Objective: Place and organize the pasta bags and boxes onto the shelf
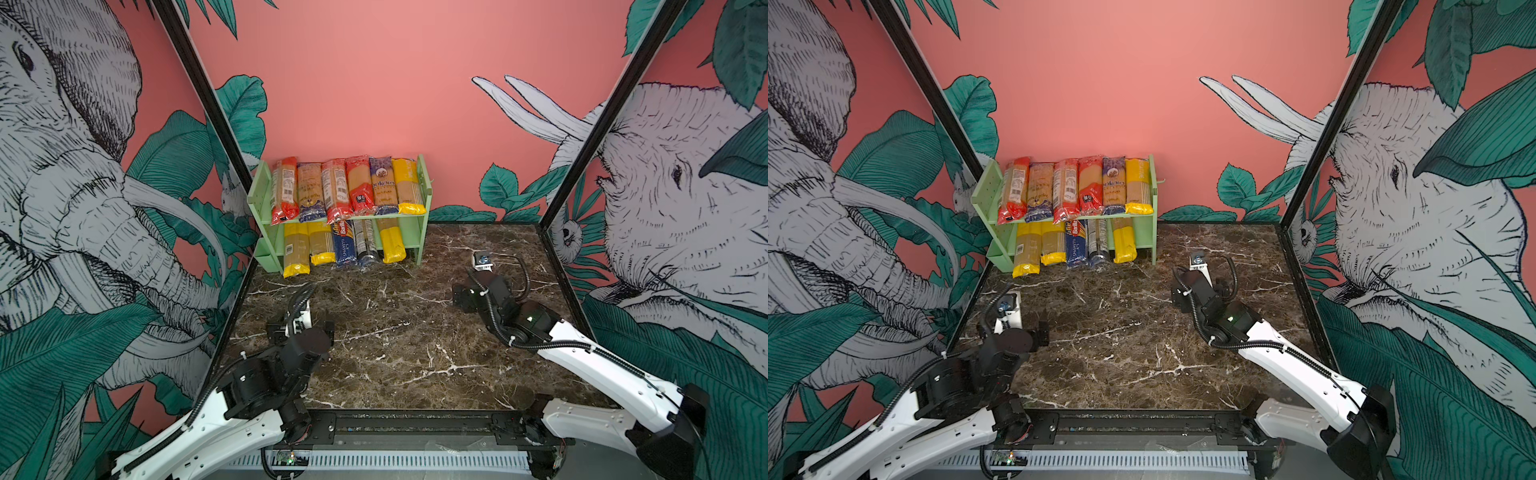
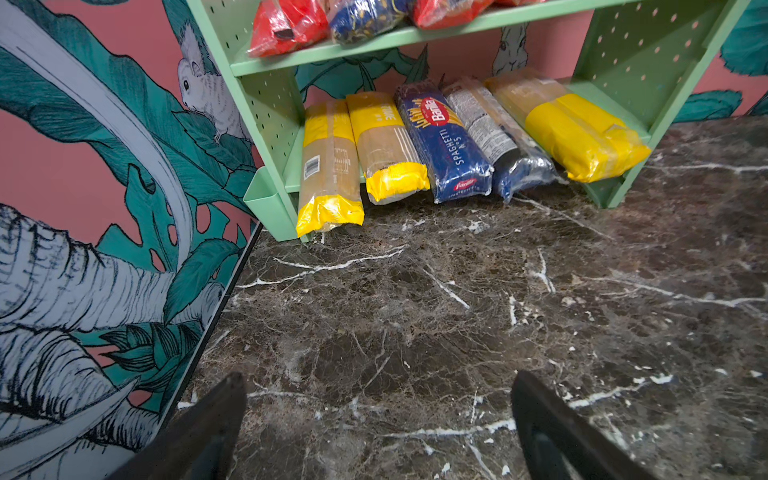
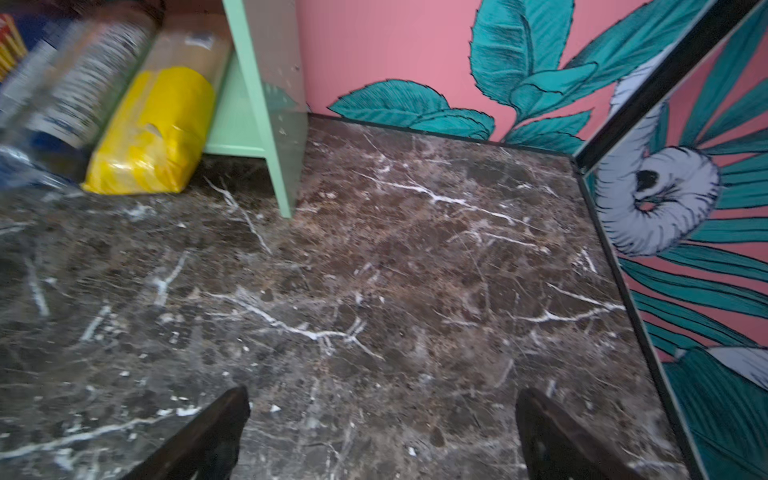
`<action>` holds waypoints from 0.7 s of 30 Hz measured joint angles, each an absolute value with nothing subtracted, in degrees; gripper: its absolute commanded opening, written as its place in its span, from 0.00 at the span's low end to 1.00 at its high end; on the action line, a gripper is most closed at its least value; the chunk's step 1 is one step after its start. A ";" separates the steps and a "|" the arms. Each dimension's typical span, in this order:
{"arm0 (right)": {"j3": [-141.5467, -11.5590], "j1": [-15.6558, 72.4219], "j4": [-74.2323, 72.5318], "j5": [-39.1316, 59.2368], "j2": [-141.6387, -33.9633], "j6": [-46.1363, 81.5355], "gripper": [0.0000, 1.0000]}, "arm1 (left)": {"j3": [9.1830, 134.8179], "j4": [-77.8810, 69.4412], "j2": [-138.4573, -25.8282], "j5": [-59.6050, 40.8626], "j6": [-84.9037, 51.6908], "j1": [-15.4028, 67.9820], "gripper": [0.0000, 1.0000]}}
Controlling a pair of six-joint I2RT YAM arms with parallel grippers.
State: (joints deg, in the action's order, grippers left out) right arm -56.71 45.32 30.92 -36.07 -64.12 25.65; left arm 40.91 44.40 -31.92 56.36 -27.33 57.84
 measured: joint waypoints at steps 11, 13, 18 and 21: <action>-45.52 36.86 32.95 -33.78 -62.74 29.69 0.99 | 31.73 31.44 -41.30 47.20 -27.18 43.27 0.99; -44.75 34.87 32.23 -33.50 -61.91 29.32 0.99 | 31.22 29.36 -43.09 45.58 -26.00 41.60 0.99; -43.20 30.61 29.30 -30.59 -60.20 27.97 0.99 | 32.86 23.57 -51.92 40.45 -21.23 34.87 0.99; -41.89 27.16 28.25 -27.09 -60.20 26.98 0.99 | 33.36 19.62 -56.93 34.94 -18.85 25.21 0.99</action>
